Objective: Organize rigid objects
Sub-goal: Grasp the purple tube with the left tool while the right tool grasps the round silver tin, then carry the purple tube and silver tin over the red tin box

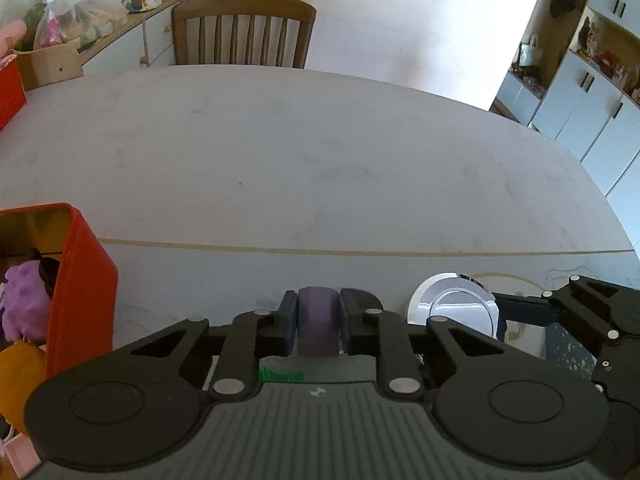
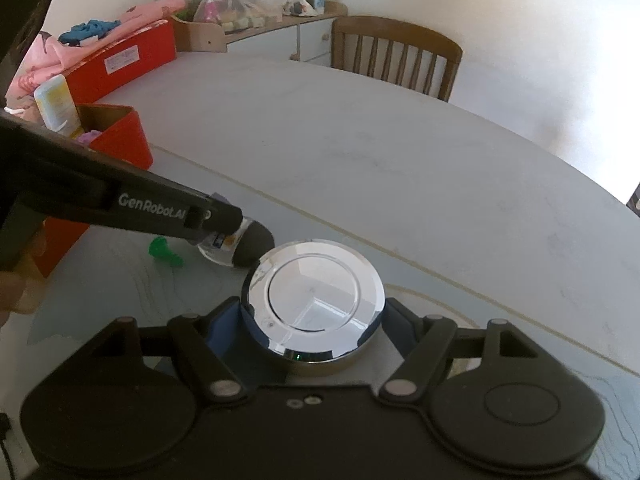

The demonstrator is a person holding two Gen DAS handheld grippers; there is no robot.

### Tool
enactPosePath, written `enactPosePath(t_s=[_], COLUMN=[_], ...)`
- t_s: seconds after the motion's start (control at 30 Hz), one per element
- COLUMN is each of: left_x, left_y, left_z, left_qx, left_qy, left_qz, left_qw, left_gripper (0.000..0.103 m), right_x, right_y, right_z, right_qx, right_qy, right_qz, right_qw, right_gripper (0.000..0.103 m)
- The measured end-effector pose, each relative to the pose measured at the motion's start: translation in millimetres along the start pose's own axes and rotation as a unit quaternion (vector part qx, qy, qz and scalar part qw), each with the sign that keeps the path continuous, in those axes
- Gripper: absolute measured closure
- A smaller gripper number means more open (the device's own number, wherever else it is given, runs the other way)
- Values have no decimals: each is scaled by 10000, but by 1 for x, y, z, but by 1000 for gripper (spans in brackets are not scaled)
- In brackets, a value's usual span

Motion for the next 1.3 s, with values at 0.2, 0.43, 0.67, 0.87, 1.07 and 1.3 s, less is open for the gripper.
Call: enactPosePath(t_s=[0.2, 0.43, 0.67, 0.87, 1.07, 1.3], left_x=[-3, -6, -16, -23, -36, -52], left_y=[-1, -2, -10, -25, -44, -76], left_z=[-13, -42, -72, -101, -127, -153], left_qx=[-74, -126, -211, -227, -202, -130], left_qy=[-24, -20, 14, 145, 225, 297], left_qz=[-50, -76, -126, -108, -136, -180], left_qw=[10000, 9999, 9997, 9996, 9994, 9993], left_gripper=[83, 83, 83, 83, 83, 83], right_x=[-2, -6, -8, -8, -5, 1], right_y=[1, -8, -25, -46, -75, -118], right_z=[-22, -50, -76, -93, -106, -113], right_qx=[31, 56, 110, 150, 272, 461], right_qy=[45, 44, 110, 138, 202, 285], right_qz=[122, 221, 224, 269, 307, 186], right_qw=[9999, 9997, 9996, 9994, 9990, 9984], right_gripper=[28, 28, 28, 28, 28, 28])
Point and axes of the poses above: each gripper's, at about its wrist camera, not at the fingertips, and z roughly the way its jaws point, y to its right, x to its top, the point moved 7 cm from there along z, roughly the way its jaws point, and after that the axes turned 10 degrees about z, right-handed, at the moved point
